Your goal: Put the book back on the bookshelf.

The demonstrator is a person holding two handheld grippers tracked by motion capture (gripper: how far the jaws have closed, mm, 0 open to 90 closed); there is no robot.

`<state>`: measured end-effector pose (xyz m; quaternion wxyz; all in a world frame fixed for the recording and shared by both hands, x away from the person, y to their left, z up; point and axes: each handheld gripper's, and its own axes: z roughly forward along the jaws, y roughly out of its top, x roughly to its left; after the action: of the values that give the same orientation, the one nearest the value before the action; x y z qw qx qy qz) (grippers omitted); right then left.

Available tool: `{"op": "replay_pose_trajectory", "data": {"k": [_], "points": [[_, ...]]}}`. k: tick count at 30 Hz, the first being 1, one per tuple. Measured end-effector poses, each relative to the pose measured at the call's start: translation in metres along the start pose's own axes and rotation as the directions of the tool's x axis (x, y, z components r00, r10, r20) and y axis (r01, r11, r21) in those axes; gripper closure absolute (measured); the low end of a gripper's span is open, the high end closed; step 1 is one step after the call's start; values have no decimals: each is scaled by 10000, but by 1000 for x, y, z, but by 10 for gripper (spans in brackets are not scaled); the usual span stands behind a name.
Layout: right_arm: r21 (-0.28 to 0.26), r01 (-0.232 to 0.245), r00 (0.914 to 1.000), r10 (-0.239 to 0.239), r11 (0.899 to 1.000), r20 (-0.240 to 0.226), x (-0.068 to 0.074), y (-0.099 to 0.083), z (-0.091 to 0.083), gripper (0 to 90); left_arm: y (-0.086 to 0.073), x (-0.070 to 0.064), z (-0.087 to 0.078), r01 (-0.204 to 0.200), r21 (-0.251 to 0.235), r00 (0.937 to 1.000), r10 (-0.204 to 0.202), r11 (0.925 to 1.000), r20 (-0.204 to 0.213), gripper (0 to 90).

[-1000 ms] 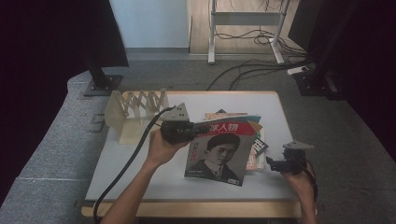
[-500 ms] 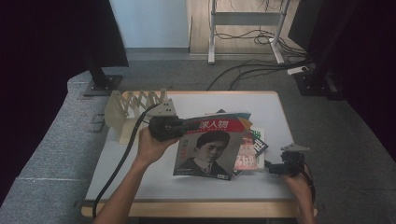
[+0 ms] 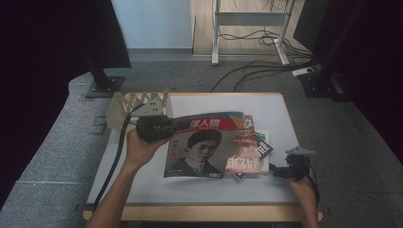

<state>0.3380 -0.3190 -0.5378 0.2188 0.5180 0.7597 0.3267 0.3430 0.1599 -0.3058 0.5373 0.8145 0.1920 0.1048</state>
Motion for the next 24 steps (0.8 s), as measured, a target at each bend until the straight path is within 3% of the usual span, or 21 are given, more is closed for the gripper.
{"op": "replay_pose_trajectory", "data": {"k": [18, 22, 24], "points": [[-13, 3, 10000, -3, 10000, 10, 0, 0, 0, 0, -3, 8, -43, 294, -275, 9962, -316, 9992, -815, 867], [-14, 3, 10000, -3, 10000, 12, 0, 0, 0, 0, -4, 11, -53, 400, -324, 9939, -431, 9987, -1014, 868], [-16, 7, 10000, -6, 10000, 21, 0, 0, 0, 0, -7, 13, -60, 433, -306, 9900, -470, 9986, -1332, 867]]}}
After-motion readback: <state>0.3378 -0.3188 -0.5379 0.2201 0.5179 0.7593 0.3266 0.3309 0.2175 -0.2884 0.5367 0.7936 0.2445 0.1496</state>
